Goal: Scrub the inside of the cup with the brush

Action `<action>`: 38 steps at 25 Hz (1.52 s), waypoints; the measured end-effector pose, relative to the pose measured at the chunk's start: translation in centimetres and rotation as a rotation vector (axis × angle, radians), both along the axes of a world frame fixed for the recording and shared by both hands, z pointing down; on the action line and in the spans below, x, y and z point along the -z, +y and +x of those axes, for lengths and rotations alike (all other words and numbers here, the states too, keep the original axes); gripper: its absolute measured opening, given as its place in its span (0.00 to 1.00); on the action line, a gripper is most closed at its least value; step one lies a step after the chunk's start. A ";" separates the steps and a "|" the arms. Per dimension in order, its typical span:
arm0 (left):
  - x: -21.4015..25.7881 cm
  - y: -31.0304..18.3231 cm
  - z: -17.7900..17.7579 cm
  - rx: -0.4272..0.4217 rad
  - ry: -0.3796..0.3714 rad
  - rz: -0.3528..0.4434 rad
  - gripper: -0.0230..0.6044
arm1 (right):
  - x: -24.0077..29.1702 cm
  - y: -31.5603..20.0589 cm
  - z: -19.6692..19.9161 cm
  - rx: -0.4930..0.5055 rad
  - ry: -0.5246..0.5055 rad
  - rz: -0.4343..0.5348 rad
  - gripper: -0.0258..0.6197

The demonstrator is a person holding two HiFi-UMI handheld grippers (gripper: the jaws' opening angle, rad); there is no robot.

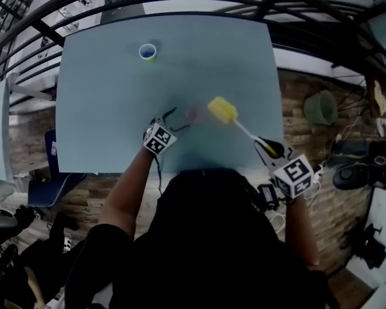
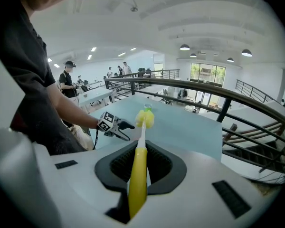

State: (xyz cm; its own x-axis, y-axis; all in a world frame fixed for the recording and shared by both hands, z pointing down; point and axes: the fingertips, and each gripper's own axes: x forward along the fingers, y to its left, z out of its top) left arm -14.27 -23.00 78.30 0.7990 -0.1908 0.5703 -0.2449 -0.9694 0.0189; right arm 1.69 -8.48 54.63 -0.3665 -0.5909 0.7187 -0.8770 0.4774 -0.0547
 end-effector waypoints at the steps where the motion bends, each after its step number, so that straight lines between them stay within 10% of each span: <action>1: 1.0 -0.1 -0.4 0.016 0.019 0.003 0.62 | 0.1 -0.3 -0.3 0.003 -0.005 0.009 0.10; 8: 7.4 0.0 -3.3 0.108 0.142 -0.020 0.58 | 1.5 -3.0 -3.5 0.049 -0.050 0.092 0.10; 19: 20.3 1.7 -2.8 0.250 0.412 0.037 0.05 | 1.5 -4.4 -5.7 0.151 -0.118 0.125 0.10; 38: 26.6 11.8 5.3 0.488 0.482 -0.037 0.03 | 2.9 -2.1 -1.7 0.290 -0.302 0.149 0.10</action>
State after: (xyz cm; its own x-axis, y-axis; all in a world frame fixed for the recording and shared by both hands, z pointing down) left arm -8.95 -11.18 51.69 0.7924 -0.5808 0.1862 -0.6098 -0.7465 0.2664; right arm 0.03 -10.62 51.72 -0.7126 -0.5220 0.4687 -0.6612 0.7231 -0.2000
